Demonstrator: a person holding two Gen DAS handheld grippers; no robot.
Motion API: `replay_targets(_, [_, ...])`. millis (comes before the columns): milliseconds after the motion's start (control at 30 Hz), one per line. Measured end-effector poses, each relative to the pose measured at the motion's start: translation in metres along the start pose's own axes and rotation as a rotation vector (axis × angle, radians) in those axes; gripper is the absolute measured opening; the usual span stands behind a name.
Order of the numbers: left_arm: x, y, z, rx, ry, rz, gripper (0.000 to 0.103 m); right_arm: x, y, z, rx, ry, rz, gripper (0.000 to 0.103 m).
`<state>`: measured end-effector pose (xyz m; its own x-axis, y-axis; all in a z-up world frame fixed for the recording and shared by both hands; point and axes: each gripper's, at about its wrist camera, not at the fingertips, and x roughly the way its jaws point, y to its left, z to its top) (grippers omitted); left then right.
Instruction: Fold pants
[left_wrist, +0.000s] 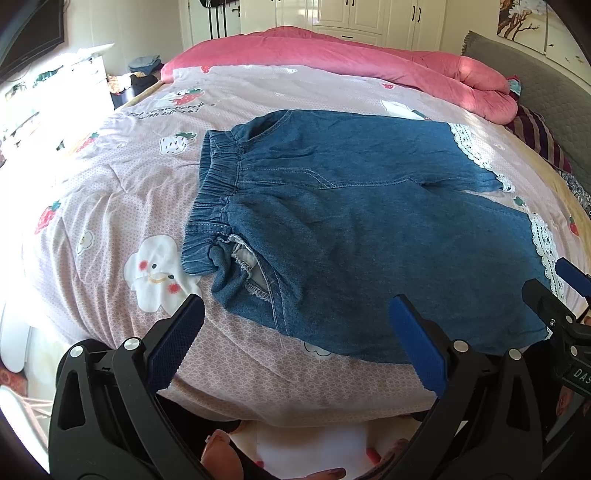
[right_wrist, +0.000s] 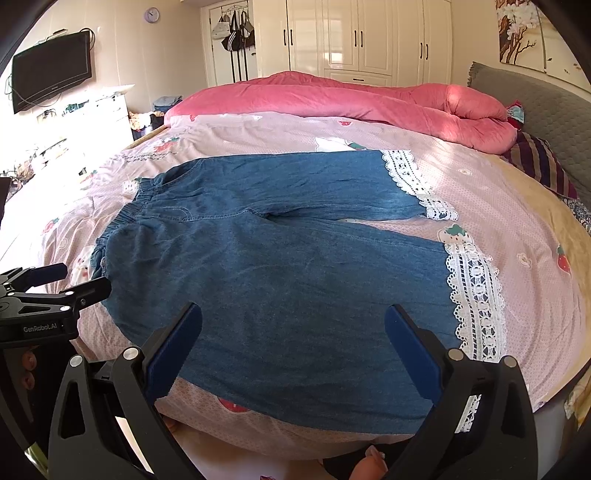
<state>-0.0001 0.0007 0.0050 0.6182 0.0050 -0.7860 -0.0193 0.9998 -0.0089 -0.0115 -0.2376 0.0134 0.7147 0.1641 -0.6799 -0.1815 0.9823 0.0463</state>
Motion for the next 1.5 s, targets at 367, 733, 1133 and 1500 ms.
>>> replay_targets(367, [-0.002,-0.003,0.0,0.01,-0.007,0.004,0.094,0.001,0.001,-0.001,-0.001,0.003,0.001,0.099])
replay_targets(733, [-0.003,-0.004,0.0,0.012,-0.007,0.001,0.094,0.0,0.002,-0.001,0.0,0.002,-0.001,0.099])
replay_targets(1133, [0.0,-0.005,0.001,0.017,-0.005,-0.003,0.094,0.001,0.002,0.0,0.003,0.002,0.003,0.099])
replay_targets(1500, [0.008,-0.004,0.003,0.018,0.004,-0.045,0.094,0.008,0.002,0.004,0.0,0.015,0.003,0.099])
